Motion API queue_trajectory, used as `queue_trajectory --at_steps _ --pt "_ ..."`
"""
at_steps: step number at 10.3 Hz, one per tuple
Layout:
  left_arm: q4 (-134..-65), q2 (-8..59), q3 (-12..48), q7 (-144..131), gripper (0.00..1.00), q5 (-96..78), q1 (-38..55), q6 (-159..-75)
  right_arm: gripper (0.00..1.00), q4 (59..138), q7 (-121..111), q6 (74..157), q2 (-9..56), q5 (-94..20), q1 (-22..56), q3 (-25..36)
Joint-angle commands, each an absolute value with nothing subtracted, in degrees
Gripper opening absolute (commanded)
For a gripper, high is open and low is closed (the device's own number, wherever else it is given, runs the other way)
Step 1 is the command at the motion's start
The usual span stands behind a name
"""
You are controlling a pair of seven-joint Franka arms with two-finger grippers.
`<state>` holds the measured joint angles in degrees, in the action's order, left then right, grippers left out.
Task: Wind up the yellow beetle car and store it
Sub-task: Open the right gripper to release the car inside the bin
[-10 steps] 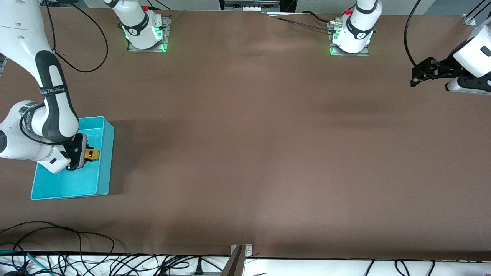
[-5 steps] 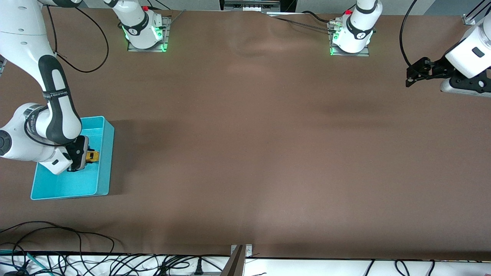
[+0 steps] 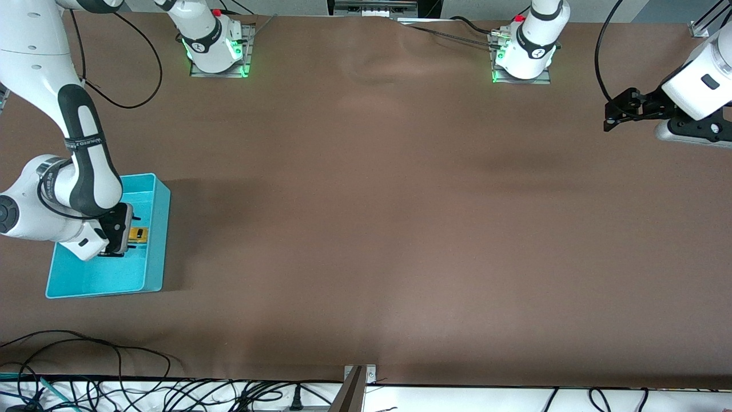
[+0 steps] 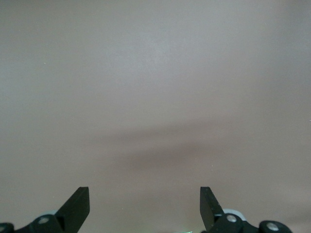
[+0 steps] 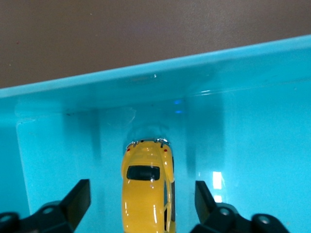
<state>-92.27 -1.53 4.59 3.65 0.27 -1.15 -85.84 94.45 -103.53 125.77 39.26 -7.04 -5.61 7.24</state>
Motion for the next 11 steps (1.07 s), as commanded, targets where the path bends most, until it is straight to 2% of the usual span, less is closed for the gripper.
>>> queue_trajectory --at_steps 1,6,11 --pt "-90.7 -0.7 4.66 3.78 1.0 1.23 -0.97 -84.64 1.0 92.38 -104.94 124.64 38.94 -8.52 -6.42 6.59" --pt "-90.62 -0.88 4.92 3.96 1.0 0.97 -0.62 -84.73 1.0 81.84 -93.99 107.34 33.67 -8.35 -6.33 7.03" --pt "-90.62 -1.23 7.21 3.78 1.0 1.05 -0.79 -83.85 1.0 81.3 -70.02 101.87 25.42 -8.44 -5.63 4.23"
